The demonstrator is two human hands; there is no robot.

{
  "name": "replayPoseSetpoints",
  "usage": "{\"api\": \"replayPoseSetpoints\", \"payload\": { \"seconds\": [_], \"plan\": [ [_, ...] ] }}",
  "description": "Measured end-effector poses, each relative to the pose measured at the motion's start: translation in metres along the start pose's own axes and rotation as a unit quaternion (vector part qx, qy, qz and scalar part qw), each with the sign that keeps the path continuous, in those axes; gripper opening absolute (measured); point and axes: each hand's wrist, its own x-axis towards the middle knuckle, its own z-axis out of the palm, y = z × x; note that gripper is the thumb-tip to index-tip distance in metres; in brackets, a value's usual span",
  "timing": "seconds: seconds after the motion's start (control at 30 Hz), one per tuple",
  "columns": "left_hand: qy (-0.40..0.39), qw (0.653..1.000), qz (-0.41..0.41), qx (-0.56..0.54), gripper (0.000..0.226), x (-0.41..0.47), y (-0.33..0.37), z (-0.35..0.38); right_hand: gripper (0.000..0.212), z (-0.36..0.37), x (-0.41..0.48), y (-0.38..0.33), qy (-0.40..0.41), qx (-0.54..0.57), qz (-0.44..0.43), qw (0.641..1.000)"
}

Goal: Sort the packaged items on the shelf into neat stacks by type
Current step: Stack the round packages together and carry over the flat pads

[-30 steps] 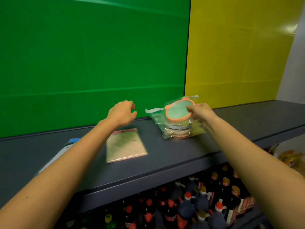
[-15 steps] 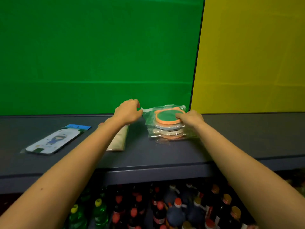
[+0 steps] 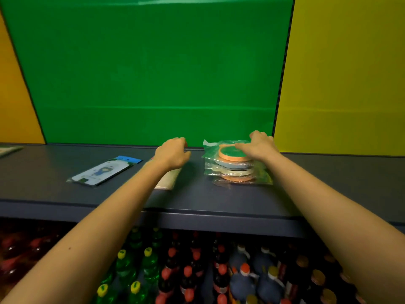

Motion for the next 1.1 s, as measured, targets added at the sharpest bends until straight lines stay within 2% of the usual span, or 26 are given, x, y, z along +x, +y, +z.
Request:
{"api": "replayPoseSetpoints", "payload": {
  "seconds": [0.2, 0.4, 0.57, 0.83, 1.1],
  "plan": [
    [0.03, 0.996, -0.072, 0.05, 0.038, -0.028, -0.044, -0.021, 0.055, 0.017, -0.006, -0.062, -0.013, 0.012, -0.141, 0.99],
    [0.058, 0.981, -0.167, 0.082, 0.033, -0.08, -0.122, -0.054, 0.054, 0.064, -0.034, -0.149, -0.071, -0.003, -0.269, 0.96],
    [0.068, 0.964, -0.236, 0.103, 0.035, -0.13, -0.202, -0.089, 0.052, 0.101, -0.066, -0.23, -0.108, 0.004, -0.342, 0.933],
    [0.078, 0.944, -0.285, 0.148, 0.031, -0.2, -0.329, -0.148, 0.049, 0.158, -0.124, -0.368, -0.157, 0.025, -0.397, 0.904],
    [0.083, 0.941, -0.286, 0.159, 0.032, -0.249, -0.452, -0.193, 0.045, 0.212, -0.176, -0.492, -0.188, 0.031, -0.389, 0.901]
  ]
}}
